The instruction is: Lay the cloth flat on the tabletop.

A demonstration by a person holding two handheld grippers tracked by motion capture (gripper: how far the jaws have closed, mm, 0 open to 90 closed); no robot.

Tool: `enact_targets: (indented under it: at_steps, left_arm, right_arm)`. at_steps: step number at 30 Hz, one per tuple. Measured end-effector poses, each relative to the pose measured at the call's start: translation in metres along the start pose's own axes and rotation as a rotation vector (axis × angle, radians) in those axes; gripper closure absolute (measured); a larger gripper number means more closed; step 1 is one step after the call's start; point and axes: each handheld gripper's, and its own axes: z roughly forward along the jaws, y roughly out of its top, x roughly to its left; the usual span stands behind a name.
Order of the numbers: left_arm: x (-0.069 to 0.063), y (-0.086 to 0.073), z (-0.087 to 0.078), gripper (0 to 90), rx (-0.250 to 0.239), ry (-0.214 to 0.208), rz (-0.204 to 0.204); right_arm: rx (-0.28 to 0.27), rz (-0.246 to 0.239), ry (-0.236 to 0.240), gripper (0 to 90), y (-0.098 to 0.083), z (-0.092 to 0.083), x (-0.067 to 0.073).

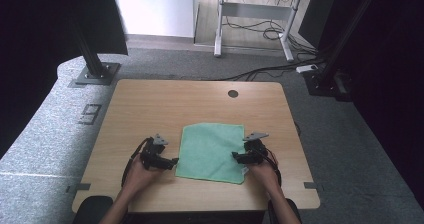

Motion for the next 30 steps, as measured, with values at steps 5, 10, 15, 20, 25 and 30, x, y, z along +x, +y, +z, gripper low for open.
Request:
enact_targets:
  at_steps: [5,10,15,20,25,30]
  left_arm:
    - [0.014,0.034,0.009,22.2,-0.044,0.056,0.041]
    - [0.022,0.069,0.024,30.4,-0.063,0.062,0.053]
    - [0.027,0.096,0.043,38.8,-0.072,0.025,0.049]
    - [0.034,0.104,0.067,48.0,-0.027,-0.017,0.029]
    - [0.029,0.097,0.085,59.7,0.056,-0.041,0.070]
    - [0.019,0.103,0.077,85.3,0.052,-0.034,0.123]
  right_arm:
    - [-0.014,0.004,0.000,29.4,-0.002,0.000,0.000]
    - [-0.028,0.003,0.000,29.0,-0.003,0.000,0.000]
    - [-0.042,0.006,-0.001,28.6,-0.005,0.001,0.000]
    - [-0.054,0.005,0.004,28.5,-0.006,0.001,-0.001]
    - [-0.062,0.008,0.004,28.4,-0.007,0.001,-0.001]
    - [-0.073,0.007,0.003,28.1,-0.008,0.001,-0.001]
